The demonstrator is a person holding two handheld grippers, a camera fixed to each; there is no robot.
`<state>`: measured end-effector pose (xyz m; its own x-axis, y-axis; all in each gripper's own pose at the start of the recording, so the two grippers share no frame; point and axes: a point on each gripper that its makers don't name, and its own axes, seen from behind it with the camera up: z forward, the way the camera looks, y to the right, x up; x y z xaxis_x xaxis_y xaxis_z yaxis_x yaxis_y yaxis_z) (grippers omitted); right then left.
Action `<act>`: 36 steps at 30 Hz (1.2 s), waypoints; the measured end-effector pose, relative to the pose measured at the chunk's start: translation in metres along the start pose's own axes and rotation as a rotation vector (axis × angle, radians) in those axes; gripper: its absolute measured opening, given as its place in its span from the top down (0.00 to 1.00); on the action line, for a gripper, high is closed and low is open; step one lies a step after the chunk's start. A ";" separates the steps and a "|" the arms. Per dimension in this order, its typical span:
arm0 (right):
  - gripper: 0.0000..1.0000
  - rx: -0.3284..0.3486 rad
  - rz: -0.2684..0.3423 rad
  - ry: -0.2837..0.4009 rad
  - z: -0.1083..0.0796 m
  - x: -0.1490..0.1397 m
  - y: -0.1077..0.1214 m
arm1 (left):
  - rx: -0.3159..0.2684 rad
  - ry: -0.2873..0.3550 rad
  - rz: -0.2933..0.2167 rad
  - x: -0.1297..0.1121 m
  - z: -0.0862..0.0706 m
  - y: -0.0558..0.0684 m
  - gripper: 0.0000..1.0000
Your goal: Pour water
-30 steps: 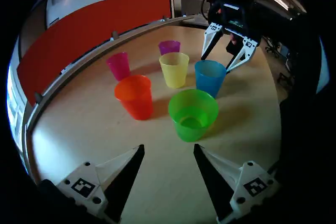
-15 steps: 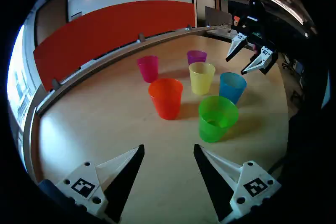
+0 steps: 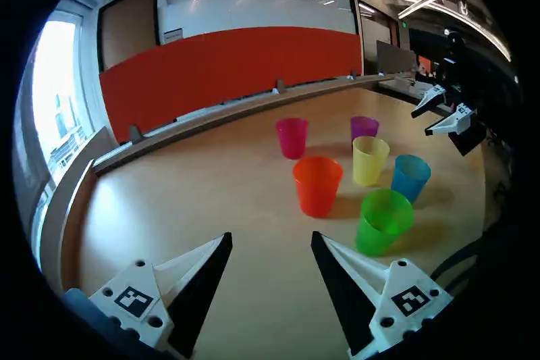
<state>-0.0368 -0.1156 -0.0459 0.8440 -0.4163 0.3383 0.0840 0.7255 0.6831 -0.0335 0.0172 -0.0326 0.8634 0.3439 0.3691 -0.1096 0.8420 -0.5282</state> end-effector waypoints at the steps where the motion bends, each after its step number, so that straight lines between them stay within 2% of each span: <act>1: 0.04 -0.016 0.011 0.011 -0.002 0.001 0.003 | 0.014 0.012 -0.009 0.001 0.000 -0.002 0.14; 8: 0.04 -0.111 0.057 0.081 -0.013 0.010 0.020 | 0.089 0.101 -0.083 0.012 -0.004 -0.015 0.14; 13: 0.04 -0.186 0.068 0.135 -0.018 0.019 0.030 | 0.156 0.172 -0.133 0.024 -0.013 -0.029 0.14; 17: 0.04 -0.241 0.077 0.182 -0.021 0.030 0.038 | 0.193 0.223 -0.160 0.033 -0.021 -0.034 0.14; 25: 0.04 -0.381 0.116 0.287 -0.036 0.053 0.064 | 0.252 0.291 -0.163 0.045 -0.031 -0.034 0.14; 32: 0.04 -0.489 0.183 0.395 -0.053 0.067 0.084 | 0.283 0.344 -0.187 0.055 -0.032 -0.027 0.14; 36: 0.04 -0.533 0.199 0.426 -0.058 0.067 0.090 | 0.304 0.369 -0.203 0.061 -0.032 -0.027 0.14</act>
<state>0.0578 -0.0466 0.0010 0.9948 -0.0764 0.0673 0.0626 0.9803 0.1876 0.0382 0.0024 -0.0202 0.9923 0.0380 0.1182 -0.0126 0.9781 -0.2079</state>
